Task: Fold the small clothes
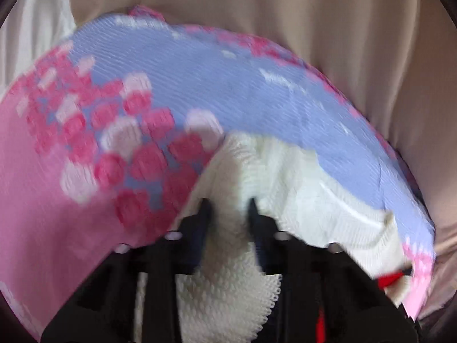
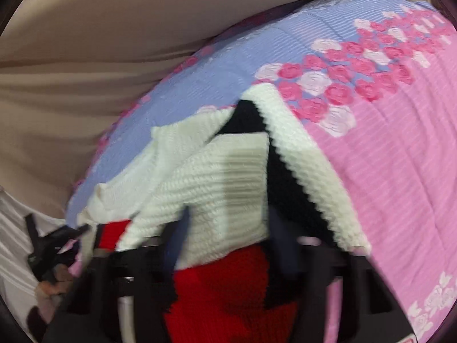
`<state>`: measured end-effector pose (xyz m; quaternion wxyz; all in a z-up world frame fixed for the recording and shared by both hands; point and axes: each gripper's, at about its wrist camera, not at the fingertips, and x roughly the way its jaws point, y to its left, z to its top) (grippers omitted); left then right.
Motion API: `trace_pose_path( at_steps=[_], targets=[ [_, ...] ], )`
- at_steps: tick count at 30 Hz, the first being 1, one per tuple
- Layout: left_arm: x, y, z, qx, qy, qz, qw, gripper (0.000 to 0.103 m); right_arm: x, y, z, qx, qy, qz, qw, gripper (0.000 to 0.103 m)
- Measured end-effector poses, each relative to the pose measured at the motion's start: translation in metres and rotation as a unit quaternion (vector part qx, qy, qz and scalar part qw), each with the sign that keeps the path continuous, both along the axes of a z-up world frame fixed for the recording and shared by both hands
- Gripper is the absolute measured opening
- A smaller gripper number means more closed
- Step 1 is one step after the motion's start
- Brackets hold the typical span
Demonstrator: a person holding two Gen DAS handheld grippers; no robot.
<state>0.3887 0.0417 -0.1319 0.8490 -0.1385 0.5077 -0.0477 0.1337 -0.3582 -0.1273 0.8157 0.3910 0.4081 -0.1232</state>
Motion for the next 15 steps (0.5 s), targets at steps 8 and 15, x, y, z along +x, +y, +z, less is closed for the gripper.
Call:
trace_pose_path(
  at_steps=[8,15],
  targets=[
    [0.027,0.044,-0.002,0.057,0.002,0.064,0.9963,0.014,-0.008,-0.012,0.015,-0.096,0.03,0.023,0.995,0.015],
    [-0.031,0.055,0.039,0.006,-0.051,0.016,0.9986,0.039,-0.059,0.027,0.034,-0.176,0.034,0.054,0.982,0.047]
  ],
)
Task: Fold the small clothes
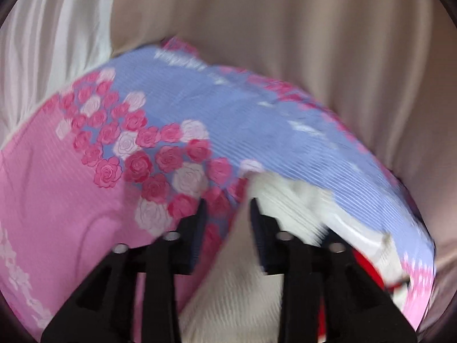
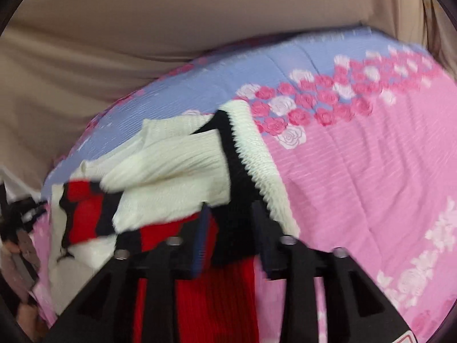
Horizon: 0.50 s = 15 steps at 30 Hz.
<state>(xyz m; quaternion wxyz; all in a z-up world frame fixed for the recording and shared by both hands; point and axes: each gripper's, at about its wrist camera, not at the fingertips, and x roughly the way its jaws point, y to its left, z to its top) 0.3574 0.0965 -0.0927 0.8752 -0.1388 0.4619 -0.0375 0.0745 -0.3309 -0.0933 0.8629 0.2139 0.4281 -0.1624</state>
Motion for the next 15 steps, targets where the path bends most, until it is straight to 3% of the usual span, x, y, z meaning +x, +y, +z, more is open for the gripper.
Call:
trace_pose_path(
  at_steps=[4,6,11,12,14,15],
  targets=[
    [-0.048,-0.021,0.008,-0.009,0.004,-0.082,0.9966,0.064,0.023,0.078,-0.001,-0.041,0.023,0.138,0.989,0.049],
    [-0.065,-0.028,-0.003,0.0,0.02,-0.095,0.9953,0.065,0.042,0.118,-0.01,-0.058,0.029,0.2,0.978,0.054],
    [-0.078,-0.014,-0.032,0.031,0.053,-0.047,0.997,0.065,0.085,0.18,-0.034,-0.1,0.029,0.296,0.949,0.056],
    [-0.076,-0.009,-0.036,0.041,0.056,-0.039,0.9968,0.065,0.096,0.185,-0.043,-0.105,0.036,0.3,0.947,0.054],
    [-0.071,0.003,-0.041,0.052,0.067,-0.019,0.9962,0.065,0.109,0.183,-0.047,-0.095,0.036,0.286,0.953,0.031],
    [-0.069,0.012,-0.04,0.04,0.069,-0.008,0.9968,0.065,0.114,0.178,-0.042,-0.062,0.033,0.274,0.959,0.019]
  ],
)
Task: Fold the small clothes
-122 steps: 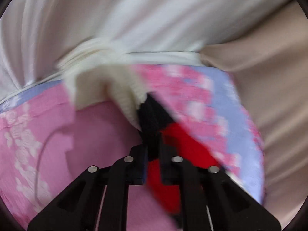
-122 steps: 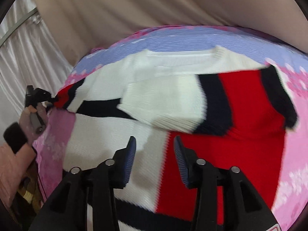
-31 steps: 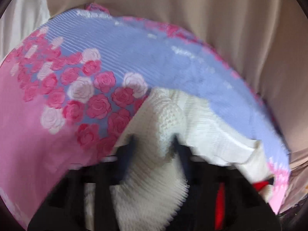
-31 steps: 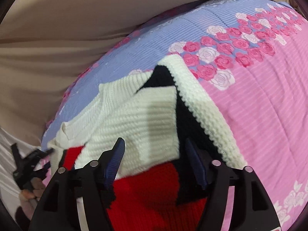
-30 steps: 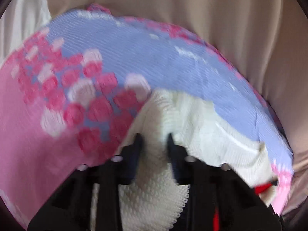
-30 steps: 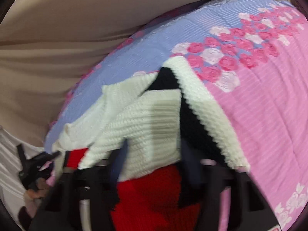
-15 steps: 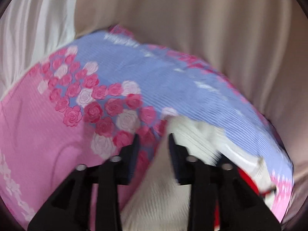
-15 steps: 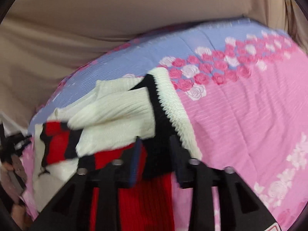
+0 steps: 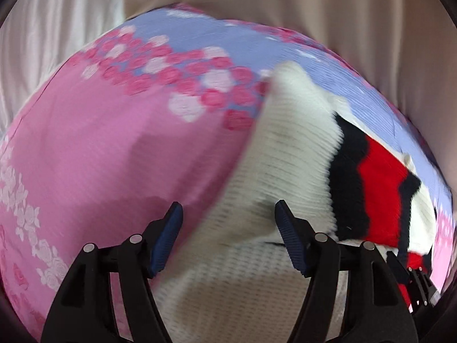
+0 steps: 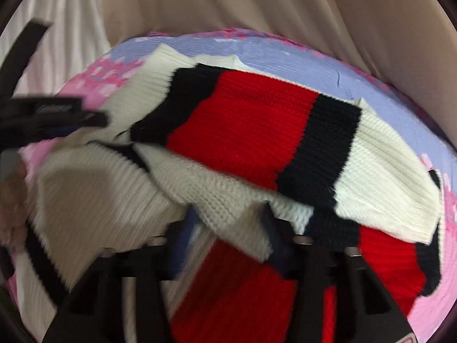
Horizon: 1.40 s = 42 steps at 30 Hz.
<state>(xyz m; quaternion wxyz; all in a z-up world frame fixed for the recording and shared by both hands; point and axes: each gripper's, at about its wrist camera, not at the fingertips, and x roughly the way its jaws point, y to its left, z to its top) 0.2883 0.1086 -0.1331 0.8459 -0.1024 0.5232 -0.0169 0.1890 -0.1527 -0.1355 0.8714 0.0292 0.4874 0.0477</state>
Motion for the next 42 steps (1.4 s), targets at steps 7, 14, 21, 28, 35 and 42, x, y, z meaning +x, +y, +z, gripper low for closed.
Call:
trace_pose_path(
  at_steps=[7,14,21,28,35,42],
  targets=[
    [-0.001,0.025,0.013,-0.02,-0.012,0.022,0.9995,0.065,0.022,0.023,-0.004,0.052,0.02,0.027,0.998,0.02],
    [-0.021,0.01,0.017,-0.031,-0.012,-0.017,0.9993,0.066,-0.048,-0.058,0.041,0.132,-0.044,-0.084,0.987,0.038],
    [-0.044,-0.021,0.018,-0.054,-0.013,-0.048,0.9973,0.071,-0.164,-0.184,0.043,0.089,-0.041,-0.268,0.958,0.041],
    [-0.048,-0.048,-0.002,-0.025,0.007,-0.048,0.9985,0.071,-0.199,-0.19,0.027,0.127,-0.031,-0.299,0.945,0.042],
    [-0.035,-0.073,-0.004,-0.024,0.015,-0.05,0.9984,0.077,-0.124,-0.142,0.045,0.156,-0.058,-0.206,0.964,0.047],
    [-0.049,-0.031,0.021,-0.08,-0.009,-0.021,0.9965,0.075,-0.043,-0.015,0.049,0.077,-0.053,0.01,0.996,0.058]
  ],
)
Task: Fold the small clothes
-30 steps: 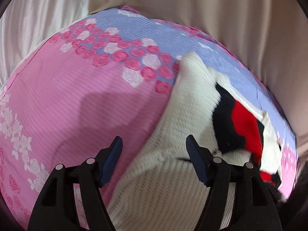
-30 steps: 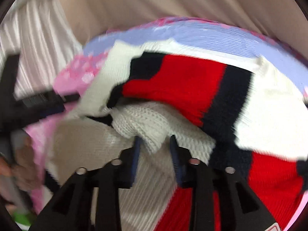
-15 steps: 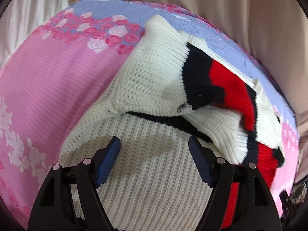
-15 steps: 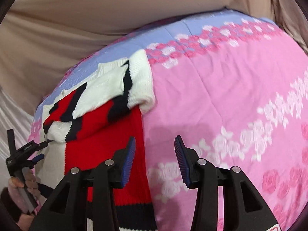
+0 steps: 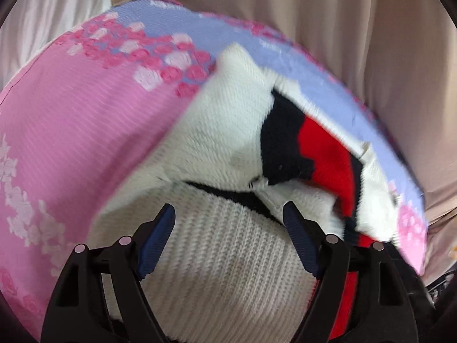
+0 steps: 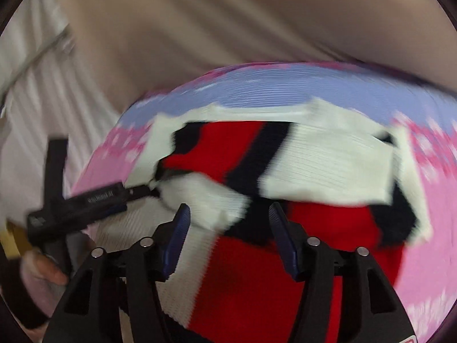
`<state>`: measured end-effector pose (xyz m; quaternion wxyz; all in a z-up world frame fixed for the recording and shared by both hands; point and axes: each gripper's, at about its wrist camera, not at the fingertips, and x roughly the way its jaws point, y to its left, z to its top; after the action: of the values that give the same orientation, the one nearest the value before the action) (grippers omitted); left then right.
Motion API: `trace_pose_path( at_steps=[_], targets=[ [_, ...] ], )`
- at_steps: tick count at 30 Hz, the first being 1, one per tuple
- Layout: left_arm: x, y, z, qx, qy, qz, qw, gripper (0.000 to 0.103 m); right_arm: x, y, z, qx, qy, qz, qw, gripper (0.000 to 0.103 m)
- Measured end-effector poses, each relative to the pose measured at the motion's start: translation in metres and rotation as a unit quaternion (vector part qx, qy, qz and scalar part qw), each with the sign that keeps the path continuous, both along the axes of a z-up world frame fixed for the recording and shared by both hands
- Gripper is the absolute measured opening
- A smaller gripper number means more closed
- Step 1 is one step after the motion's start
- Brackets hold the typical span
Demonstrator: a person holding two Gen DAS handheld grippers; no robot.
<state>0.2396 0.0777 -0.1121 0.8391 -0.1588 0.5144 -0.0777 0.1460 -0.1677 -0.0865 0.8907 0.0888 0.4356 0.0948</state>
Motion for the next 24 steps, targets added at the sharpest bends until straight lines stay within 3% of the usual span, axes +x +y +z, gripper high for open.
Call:
trace_pose_path(
  at_steps=[3,6,9,13,17,20,24],
  targets=[
    [0.011,-0.001,0.026,-0.028,-0.021,-0.016,0.9993,0.076,0.014,0.03,-0.009,-0.029,-0.002,0.022,0.999,0.058],
    [0.026,-0.034,0.05,0.0,-0.063,-0.074,0.9953,0.076,-0.006,0.012,-0.006,0.018,-0.01,-0.036,0.999,0.058],
    [0.028,-0.089,0.055,0.021,-0.084,-0.157,0.9838,0.077,-0.046,-0.021,-0.007,0.026,-0.002,-0.1,0.995,0.058],
    [0.012,-0.175,0.032,0.033,-0.08,-0.241,0.9667,0.077,-0.101,-0.068,-0.004,0.001,0.018,-0.168,0.986,0.058],
    [-0.011,-0.247,0.004,0.058,-0.077,-0.296,0.9502,0.077,-0.143,-0.104,-0.003,0.003,0.027,-0.227,0.974,0.059],
    [-0.018,-0.293,-0.025,0.102,-0.068,-0.316,0.9407,0.077,-0.164,-0.124,-0.006,0.016,0.031,-0.258,0.966,0.059],
    [-0.025,-0.312,-0.034,0.152,-0.109,-0.321,0.9285,0.079,-0.183,-0.138,-0.007,0.033,0.028,-0.275,0.96,0.059]
  ],
)
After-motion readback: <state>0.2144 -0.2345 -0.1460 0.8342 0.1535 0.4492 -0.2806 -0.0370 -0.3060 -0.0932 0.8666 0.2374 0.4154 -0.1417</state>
